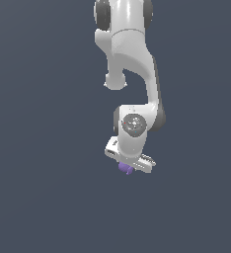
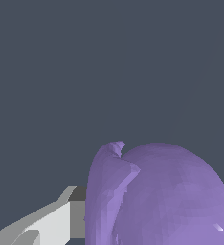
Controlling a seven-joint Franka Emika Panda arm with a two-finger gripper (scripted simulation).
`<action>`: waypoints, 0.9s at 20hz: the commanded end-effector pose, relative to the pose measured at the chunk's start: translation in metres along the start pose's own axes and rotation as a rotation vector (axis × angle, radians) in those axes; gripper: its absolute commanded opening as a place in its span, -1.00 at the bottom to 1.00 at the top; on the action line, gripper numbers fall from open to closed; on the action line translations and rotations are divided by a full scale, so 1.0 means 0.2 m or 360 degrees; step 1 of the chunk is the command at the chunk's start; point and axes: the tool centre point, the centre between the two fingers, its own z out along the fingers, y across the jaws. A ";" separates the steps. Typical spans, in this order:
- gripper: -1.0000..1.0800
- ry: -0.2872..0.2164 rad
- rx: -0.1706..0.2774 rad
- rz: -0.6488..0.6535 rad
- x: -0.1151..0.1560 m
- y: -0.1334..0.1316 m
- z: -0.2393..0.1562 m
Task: Pick up the object and move it to a goal position.
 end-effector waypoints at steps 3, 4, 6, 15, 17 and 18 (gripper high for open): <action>-1.00 0.0002 0.0001 0.0001 0.01 0.06 -0.11; -1.00 0.0002 0.0001 0.0001 0.01 0.07 -0.14; -1.00 0.0002 0.0001 0.0001 0.02 0.11 -0.21; -1.00 0.0001 0.0003 0.0002 0.05 0.36 -0.67; -1.00 0.0001 0.0003 0.0002 0.06 0.42 -0.78; -1.00 0.0001 0.0003 0.0002 0.07 0.45 -0.83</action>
